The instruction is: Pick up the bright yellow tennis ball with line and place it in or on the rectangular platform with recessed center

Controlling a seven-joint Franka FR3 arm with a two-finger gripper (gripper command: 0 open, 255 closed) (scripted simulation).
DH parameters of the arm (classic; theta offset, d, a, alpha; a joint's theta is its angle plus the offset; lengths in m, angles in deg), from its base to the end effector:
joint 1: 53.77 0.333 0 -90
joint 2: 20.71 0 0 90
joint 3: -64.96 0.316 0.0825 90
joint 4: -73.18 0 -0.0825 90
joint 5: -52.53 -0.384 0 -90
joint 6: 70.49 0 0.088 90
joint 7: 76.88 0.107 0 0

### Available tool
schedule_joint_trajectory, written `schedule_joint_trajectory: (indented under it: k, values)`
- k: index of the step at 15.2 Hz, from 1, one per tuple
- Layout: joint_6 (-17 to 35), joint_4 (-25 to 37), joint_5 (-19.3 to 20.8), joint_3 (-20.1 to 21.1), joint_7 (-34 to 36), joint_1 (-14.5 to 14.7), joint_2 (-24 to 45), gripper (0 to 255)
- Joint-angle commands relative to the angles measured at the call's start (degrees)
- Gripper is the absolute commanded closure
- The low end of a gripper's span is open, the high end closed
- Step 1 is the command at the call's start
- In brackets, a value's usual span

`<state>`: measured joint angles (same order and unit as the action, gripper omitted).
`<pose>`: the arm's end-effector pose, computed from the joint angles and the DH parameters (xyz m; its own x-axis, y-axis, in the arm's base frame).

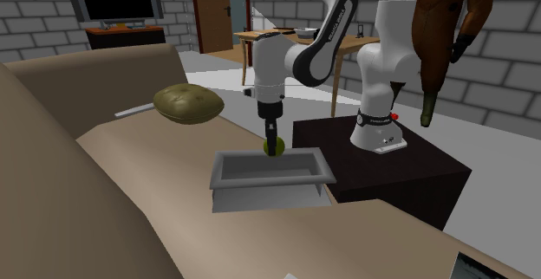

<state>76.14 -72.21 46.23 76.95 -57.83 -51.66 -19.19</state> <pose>0.4436 0.1101 0.2628 0.9839 -0.1766 -0.0285 -0.1780 -0.9822 -0.0594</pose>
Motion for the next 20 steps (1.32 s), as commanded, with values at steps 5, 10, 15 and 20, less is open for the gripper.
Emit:
schedule_joint_trajectory:
  k: [5,10,15,20]
  values:
    - [0.1,0.0,0.0,0.0,0.0,0.0,0.1,0]
    - [0.1,0.0,0.0,0.0,0.0,0.0,0.1,0]
    - [-8.1,1.6,-0.9,-0.3,-0.8,-0.3,-6.5,0]
    - [-8.1,1.6,-0.9,-0.3,-0.8,-0.2,-6.5,0]
